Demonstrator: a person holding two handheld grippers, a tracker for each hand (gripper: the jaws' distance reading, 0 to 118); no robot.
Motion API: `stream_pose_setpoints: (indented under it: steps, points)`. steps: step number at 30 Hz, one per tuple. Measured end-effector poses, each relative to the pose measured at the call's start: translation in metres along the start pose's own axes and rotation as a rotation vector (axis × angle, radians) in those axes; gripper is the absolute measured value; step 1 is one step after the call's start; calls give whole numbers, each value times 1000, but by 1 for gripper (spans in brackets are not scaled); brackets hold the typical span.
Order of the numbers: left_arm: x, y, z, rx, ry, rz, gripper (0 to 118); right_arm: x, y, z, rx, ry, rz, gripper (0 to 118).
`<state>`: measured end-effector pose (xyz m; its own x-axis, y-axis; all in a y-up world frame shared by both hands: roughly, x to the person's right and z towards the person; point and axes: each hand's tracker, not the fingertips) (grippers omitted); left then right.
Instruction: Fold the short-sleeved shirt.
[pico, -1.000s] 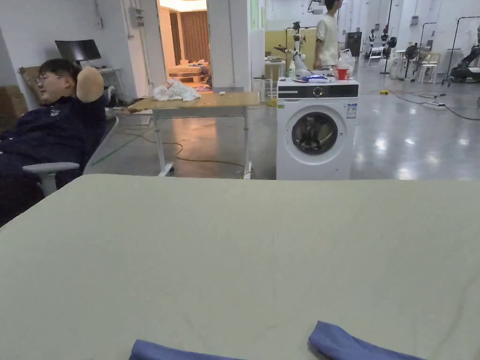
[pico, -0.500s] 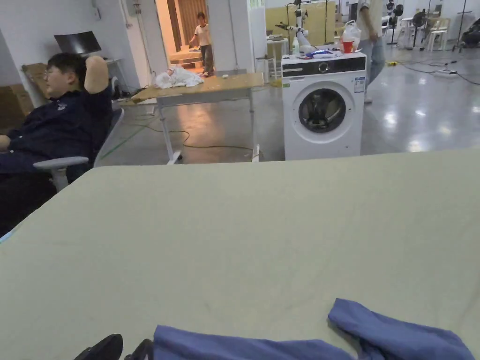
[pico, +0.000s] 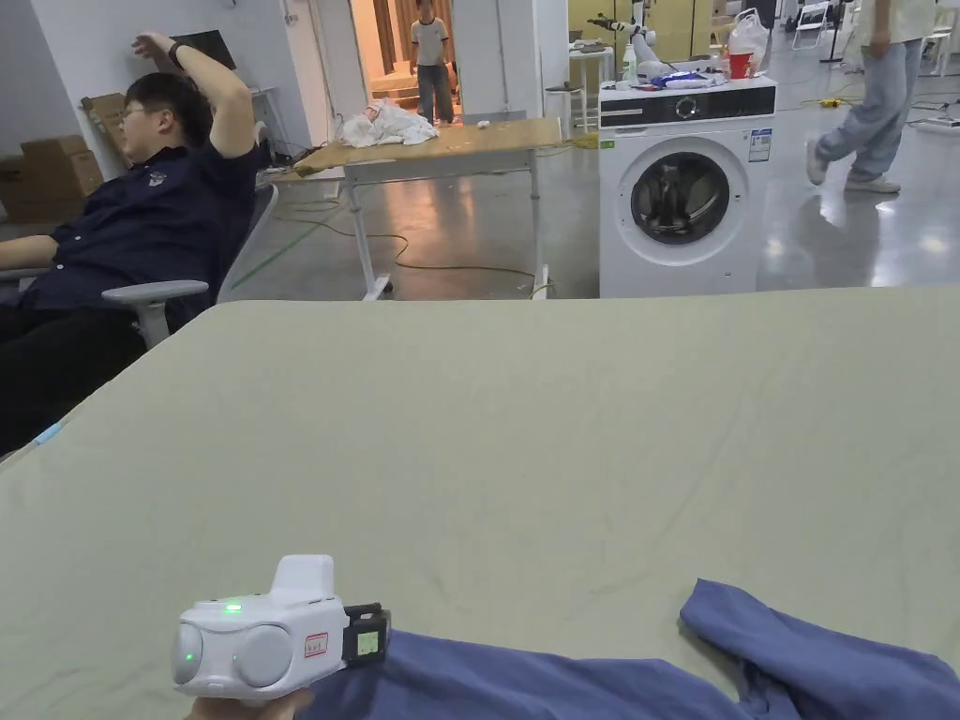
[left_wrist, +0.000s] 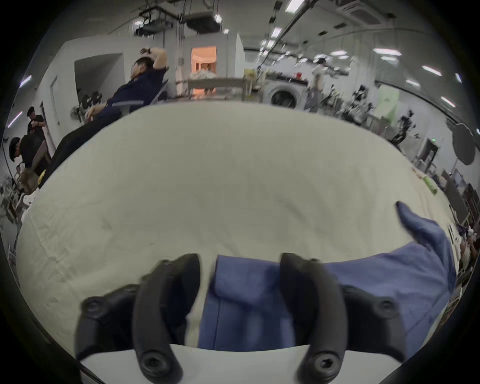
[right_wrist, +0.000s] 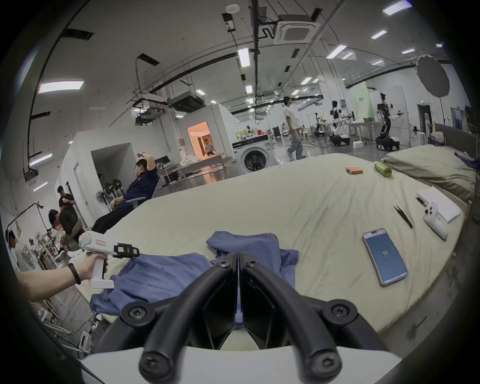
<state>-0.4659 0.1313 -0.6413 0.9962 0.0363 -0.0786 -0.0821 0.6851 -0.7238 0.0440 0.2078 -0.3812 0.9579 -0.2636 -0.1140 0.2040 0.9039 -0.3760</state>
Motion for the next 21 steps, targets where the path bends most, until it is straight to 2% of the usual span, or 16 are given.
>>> stream_pose_setpoints:
  steps: [1,2,5,8,10,13,15,16,18,19,21]
  points:
    - [-1,0,-6,-17,-11,4,39,1,-1,2,-4,-14,2,0]
    - [-1,-1,-10,-15,-48,-6,37,2,-2,4,-13,-31,8,0]
    - [8,-4,-10,-9,-17,-46,33,9,-7,1,-42,-62,1,0]
    - [13,-8,-8,-25,-16,-84,15,14,-9,-10,-69,-53,-30,0]
    - [18,-8,-10,-32,-15,-99,4,12,-5,-24,-84,-48,-17,0]
    - [32,-10,-16,-63,27,-173,1,5,18,-52,-96,-34,114,0]
    - [44,-12,-21,-97,55,-246,0,2,38,-81,-144,-22,171,3]
    - [46,-10,-24,-120,61,-259,0,3,47,-97,-187,-18,192,18]
    - [41,1,-30,-140,72,-225,0,8,62,-145,-217,4,205,63]
    - [38,7,-32,-161,64,-192,0,11,67,-167,-221,21,205,78]
    - [38,14,-33,-183,62,-189,0,19,74,-220,-335,6,217,79]
